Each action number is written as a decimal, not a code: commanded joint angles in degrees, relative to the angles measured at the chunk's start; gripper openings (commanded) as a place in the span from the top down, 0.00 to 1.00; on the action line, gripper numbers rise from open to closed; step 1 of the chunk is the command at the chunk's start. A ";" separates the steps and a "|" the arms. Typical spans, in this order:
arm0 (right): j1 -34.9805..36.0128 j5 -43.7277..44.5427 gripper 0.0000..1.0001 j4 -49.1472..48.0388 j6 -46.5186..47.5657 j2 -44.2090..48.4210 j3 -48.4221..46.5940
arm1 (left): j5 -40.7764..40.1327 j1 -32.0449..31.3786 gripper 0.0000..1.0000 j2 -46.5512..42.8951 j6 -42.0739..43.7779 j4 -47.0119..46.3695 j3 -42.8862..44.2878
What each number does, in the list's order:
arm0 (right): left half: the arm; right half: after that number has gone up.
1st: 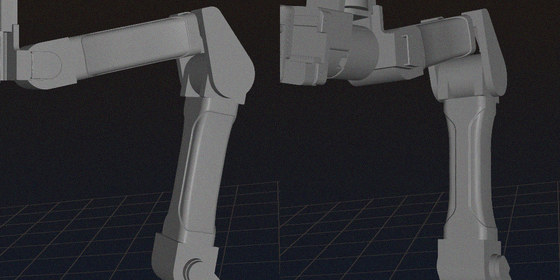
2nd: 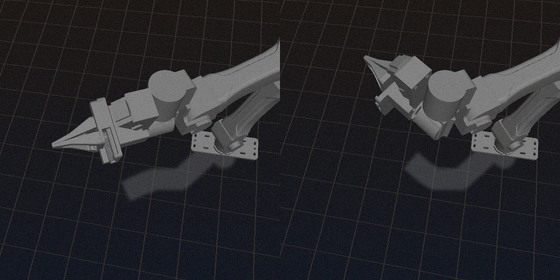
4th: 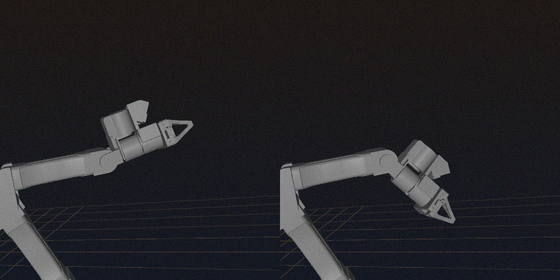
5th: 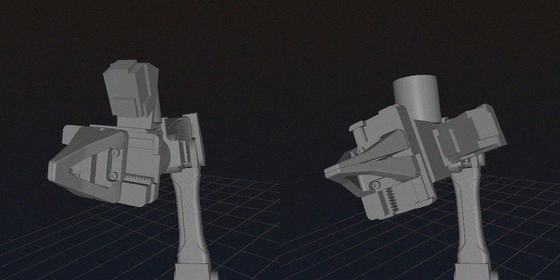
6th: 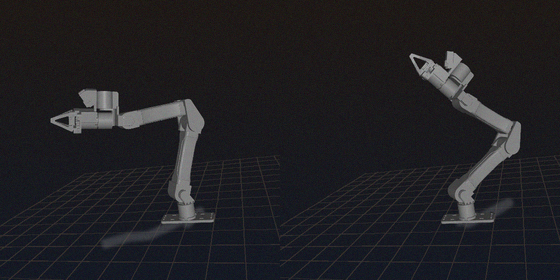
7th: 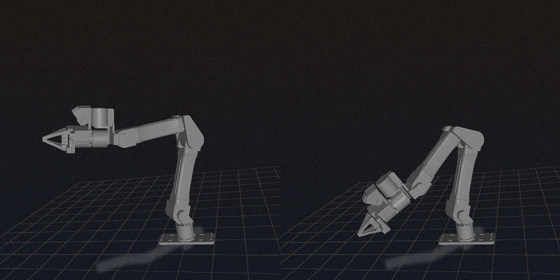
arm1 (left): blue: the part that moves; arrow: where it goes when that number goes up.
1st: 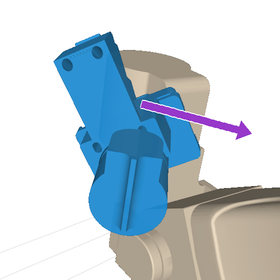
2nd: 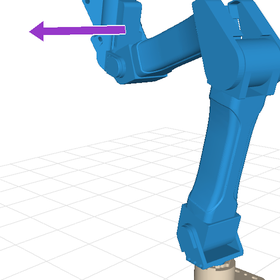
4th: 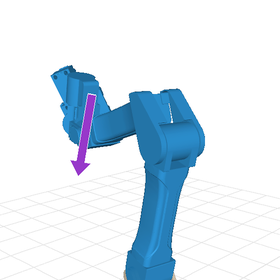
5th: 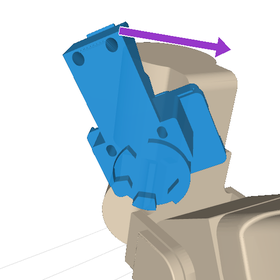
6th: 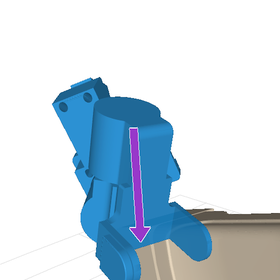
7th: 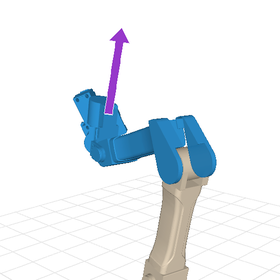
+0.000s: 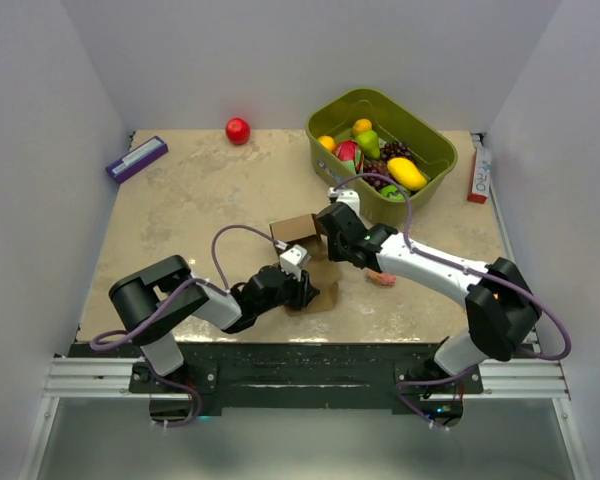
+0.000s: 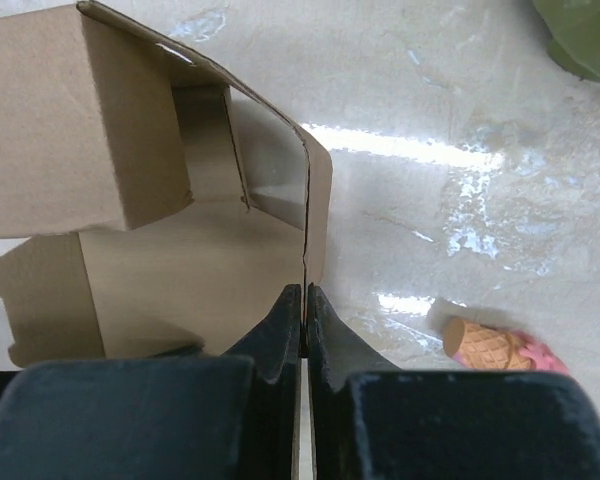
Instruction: Fold the paper box
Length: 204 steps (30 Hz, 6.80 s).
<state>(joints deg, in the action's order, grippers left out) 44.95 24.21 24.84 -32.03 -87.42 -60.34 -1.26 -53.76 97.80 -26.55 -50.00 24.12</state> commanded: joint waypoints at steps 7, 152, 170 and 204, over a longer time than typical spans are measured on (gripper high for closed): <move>-0.12 -10.05 0.99 -5.68 -2.51 -2.93 -0.14 | 0.91 -1.26 0.67 2.57 0.44 6.49 1.11; -5.05 -25.09 0.81 -64.48 27.99 -18.40 9.62 | 44.59 35.04 0.57 6.18 8.70 3.94 21.94; -4.26 -7.78 1.00 -41.99 18.33 -14.71 4.89 | 18.61 34.95 0.17 -10.58 12.56 11.50 25.03; -4.17 -3.55 1.00 -14.47 8.12 -14.36 -7.34 | -0.24 20.27 0.18 -13.78 14.24 2.10 4.35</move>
<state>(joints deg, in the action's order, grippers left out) 40.56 18.76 6.94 -23.09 -102.56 -65.28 -1.87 -32.75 82.26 -12.38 -41.12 25.26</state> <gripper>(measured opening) 0.048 0.825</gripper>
